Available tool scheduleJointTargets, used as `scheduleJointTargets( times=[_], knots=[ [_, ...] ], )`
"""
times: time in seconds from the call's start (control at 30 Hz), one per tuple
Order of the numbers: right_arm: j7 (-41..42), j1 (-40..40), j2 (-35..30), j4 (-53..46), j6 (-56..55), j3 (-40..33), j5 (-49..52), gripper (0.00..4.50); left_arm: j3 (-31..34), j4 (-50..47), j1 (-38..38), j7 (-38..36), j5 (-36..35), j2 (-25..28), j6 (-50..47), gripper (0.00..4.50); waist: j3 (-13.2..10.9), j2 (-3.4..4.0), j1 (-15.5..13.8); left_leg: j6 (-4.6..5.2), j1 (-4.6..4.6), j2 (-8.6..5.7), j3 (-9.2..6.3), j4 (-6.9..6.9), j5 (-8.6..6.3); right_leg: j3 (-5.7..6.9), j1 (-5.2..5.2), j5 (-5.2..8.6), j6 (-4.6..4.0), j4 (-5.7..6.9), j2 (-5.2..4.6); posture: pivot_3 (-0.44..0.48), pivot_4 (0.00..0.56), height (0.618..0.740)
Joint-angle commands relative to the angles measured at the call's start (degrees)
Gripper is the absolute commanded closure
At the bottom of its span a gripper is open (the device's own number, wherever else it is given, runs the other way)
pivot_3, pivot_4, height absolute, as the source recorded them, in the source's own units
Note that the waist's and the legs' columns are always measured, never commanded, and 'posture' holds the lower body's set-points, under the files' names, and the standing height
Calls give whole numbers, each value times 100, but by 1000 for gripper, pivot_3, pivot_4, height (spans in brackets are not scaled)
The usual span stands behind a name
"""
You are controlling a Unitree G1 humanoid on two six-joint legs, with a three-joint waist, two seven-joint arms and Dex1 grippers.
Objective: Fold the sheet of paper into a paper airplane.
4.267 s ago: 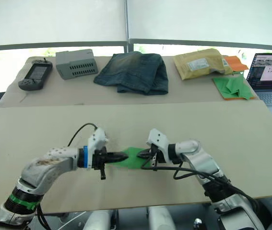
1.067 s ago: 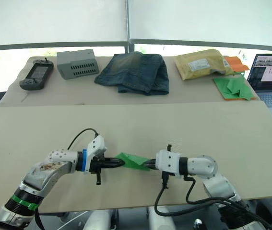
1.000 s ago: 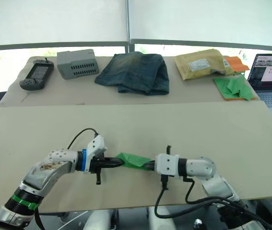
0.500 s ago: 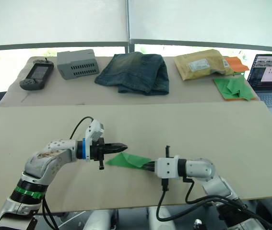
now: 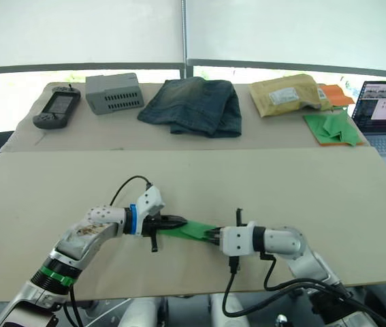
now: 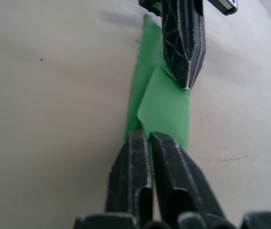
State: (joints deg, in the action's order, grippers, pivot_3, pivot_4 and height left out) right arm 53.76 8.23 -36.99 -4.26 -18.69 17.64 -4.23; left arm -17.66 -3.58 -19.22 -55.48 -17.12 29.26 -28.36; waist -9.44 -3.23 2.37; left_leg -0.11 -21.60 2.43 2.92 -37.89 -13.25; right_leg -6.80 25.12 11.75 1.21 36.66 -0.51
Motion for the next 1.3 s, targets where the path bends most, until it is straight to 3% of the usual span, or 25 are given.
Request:
scheduleJointTargets(
  times=[0.03,0.1,0.23,0.33,0.43,0.6,0.9,1.3],
  knots=[
    [-29,-23,-197,-135,-84,-204,26,2554,-37,97,21,17,154,9,38,4500,1,1,-1,0,1,-1,-2,0,0,0,-1,2,0,1,0,0,150,728],
    [-1,54,-247,-506,362,-439,391,1910,-31,70,56,-4,151,40,44,4500,1,0,0,0,0,-2,-5,0,-1,-1,-1,2,1,1,0,0,150,728],
    [-177,254,-37,-1340,2060,-813,1372,1910,17,-16,131,-14,106,105,-5,4500,1,1,11,0,-5,-2,-10,0,0,0,1,2,1,5,0,0,150,728],
    [-344,328,195,-1447,2742,-769,1542,1910,28,-48,185,-3,86,102,-29,4500,1,1,13,0,-5,-1,-16,0,-1,4,1,3,0,5,2,0,150,728],
    [-485,337,452,-1437,3216,-634,1622,2680,16,-70,215,-5,91,88,-26,4500,2,0,13,2,-10,-1,-19,0,-2,8,2,6,-2,3,2,0,150,728],
    [-589,285,669,-1108,3550,-223,1272,4446,34,-124,225,6,59,73,-68,4500,2,1,15,2,-12,-1,-20,0,-2,8,4,6,-1,3,1,0,150,728],
    [-642,158,803,-781,3686,8,1147,4483,28,-144,272,-47,66,82,5,4500,3,0,19,2,-14,-2,-20,0,-3,8,5,7,-2,2,1,0,150,728],
    [-431,-885,-6,-1306,3892,-1089,1800,4483,92,-94,309,-143,38,116,147,4500,14,-3,10,1,-15,-8,-29,0,-3,5,0,13,3,-1,0,0,150,728]
  ],
)
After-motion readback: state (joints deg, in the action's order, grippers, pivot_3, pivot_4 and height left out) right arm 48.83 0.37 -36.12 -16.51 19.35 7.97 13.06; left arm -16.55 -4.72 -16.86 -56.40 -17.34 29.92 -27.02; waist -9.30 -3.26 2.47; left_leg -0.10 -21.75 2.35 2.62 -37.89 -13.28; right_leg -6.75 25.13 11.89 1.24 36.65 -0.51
